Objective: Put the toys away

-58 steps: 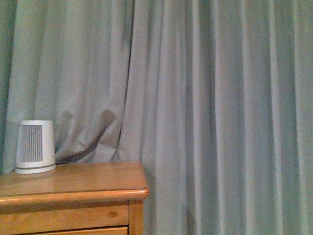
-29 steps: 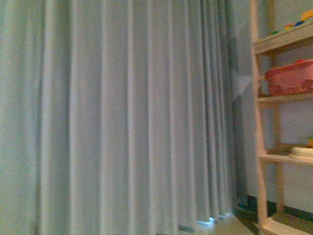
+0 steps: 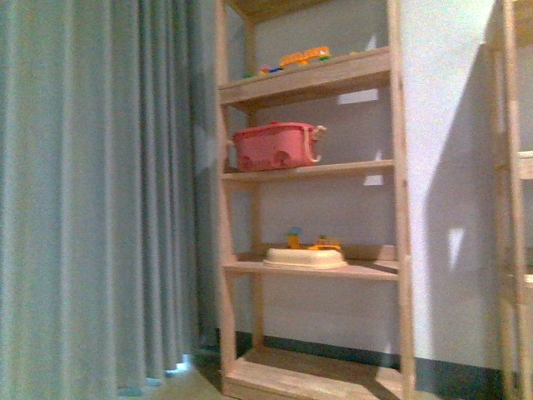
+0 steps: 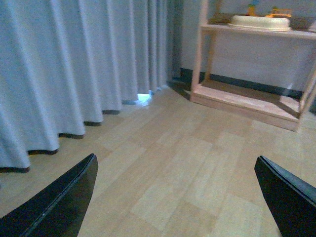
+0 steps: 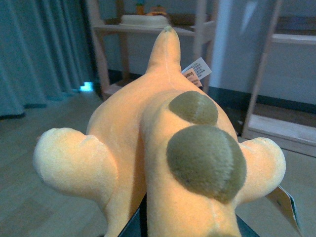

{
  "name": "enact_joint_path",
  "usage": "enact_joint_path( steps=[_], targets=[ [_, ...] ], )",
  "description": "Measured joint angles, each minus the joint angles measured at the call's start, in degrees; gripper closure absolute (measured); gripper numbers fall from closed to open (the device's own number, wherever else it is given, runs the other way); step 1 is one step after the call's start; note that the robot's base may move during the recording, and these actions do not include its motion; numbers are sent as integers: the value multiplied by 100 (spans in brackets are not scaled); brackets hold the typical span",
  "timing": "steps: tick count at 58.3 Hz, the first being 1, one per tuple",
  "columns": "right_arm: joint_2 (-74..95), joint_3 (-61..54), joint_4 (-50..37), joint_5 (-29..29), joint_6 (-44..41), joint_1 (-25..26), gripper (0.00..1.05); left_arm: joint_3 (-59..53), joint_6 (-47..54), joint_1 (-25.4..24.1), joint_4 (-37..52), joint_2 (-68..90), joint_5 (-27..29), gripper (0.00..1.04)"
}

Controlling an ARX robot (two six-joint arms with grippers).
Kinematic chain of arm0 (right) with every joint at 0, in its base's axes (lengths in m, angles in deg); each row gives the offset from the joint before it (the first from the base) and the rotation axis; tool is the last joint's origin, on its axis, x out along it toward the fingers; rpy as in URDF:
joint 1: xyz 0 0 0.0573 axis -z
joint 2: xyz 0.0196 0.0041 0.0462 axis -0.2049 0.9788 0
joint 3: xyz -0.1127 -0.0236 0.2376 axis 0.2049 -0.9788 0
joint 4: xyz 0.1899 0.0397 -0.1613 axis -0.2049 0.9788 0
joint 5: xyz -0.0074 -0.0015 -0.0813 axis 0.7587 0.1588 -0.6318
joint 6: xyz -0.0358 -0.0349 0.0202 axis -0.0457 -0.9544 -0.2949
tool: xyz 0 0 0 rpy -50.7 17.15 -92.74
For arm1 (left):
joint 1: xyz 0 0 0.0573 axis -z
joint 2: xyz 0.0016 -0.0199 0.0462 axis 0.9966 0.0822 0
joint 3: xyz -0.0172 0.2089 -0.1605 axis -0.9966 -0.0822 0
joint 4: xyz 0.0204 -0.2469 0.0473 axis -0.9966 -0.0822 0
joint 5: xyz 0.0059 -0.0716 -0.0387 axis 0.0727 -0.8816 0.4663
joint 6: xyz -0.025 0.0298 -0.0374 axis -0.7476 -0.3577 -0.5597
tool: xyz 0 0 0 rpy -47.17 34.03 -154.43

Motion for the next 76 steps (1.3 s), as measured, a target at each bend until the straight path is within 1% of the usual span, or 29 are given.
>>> enact_joint_path(
  steps=[26, 37, 76],
  targets=[
    [-2, 0, 0, -63, -2, 7, 98, 0, 15, 4, 0, 0, -37, 6],
    [-4, 0, 0, 31, -2, -2, 98, 0, 15, 4, 0, -2, 2, 6],
    [-4, 0, 0, 20, -2, 0, 98, 0, 15, 2, 0, -4, 2, 6]
  ],
)
